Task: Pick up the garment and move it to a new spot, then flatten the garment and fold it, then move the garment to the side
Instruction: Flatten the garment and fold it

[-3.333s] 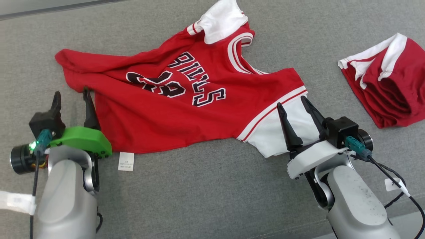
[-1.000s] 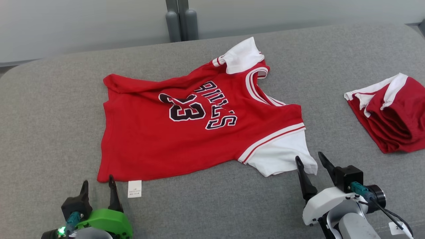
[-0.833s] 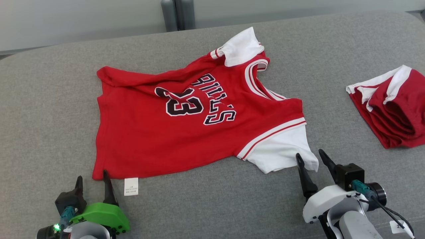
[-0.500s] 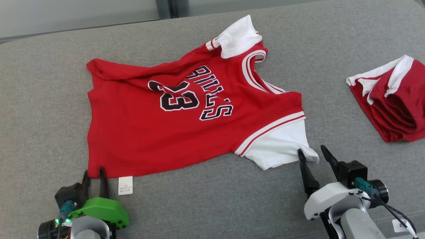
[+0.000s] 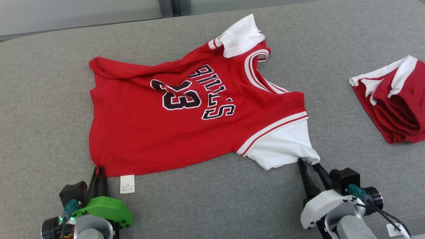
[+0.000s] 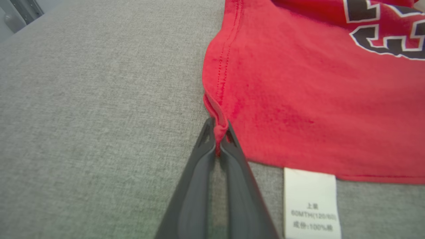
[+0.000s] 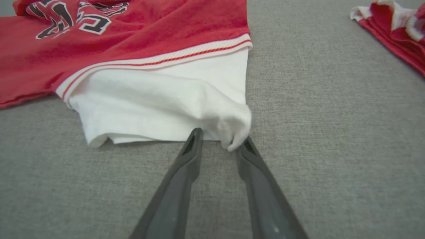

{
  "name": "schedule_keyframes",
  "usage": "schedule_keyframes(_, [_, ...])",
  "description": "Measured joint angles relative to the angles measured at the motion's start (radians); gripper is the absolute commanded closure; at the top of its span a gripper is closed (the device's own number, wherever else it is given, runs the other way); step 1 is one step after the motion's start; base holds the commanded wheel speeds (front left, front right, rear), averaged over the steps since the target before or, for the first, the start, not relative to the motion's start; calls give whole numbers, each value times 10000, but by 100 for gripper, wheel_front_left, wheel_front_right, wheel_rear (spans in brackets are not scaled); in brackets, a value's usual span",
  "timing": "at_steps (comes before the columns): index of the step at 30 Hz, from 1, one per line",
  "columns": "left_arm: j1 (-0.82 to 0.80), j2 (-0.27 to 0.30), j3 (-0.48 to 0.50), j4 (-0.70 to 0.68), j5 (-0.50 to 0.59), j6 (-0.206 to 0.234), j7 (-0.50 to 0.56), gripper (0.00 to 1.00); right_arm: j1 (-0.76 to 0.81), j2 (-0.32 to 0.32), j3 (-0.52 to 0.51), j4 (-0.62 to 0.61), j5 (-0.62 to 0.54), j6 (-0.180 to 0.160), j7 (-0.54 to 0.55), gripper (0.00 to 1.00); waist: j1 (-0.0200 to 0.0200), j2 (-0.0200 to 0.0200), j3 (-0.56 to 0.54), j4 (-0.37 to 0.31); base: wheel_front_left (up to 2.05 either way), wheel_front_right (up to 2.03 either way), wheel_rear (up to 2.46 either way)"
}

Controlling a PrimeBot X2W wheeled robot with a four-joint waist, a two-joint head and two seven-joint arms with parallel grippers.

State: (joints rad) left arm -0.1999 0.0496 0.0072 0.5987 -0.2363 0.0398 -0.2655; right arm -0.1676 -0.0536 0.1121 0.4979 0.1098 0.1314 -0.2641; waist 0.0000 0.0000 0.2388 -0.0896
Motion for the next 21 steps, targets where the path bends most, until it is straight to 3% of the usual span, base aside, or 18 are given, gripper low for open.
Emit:
schedule_keyframes(1, [4, 0, -2, -12, 0, 0, 2, 100, -8, -10, 13, 8, 2, 2, 0, 86, 0, 0, -12, 7, 0, 0, 0])
schedule_keyframes(2, [14, 0, 2, -56, 2, 0, 4, 100, -9, -17, 29, 10, 10, 2, -2, 100, 0, 0, -32, 14, 0, 0, 0])
schedule_keyframes(11, [382, -6, 38, -631, 150, -46, 13, 100, 100, -36, 232, -523, 397, 0, 0, 100, 0, 0, -475, 10, 0, 0, 0])
schedule_keyframes(21, [771, -13, 431, -2038, 650, -399, 15, 100, -310, -385, 1496, -1971, 2180, 0, 0, 100, 0, 0, -1593, -3, 0, 0, 0])
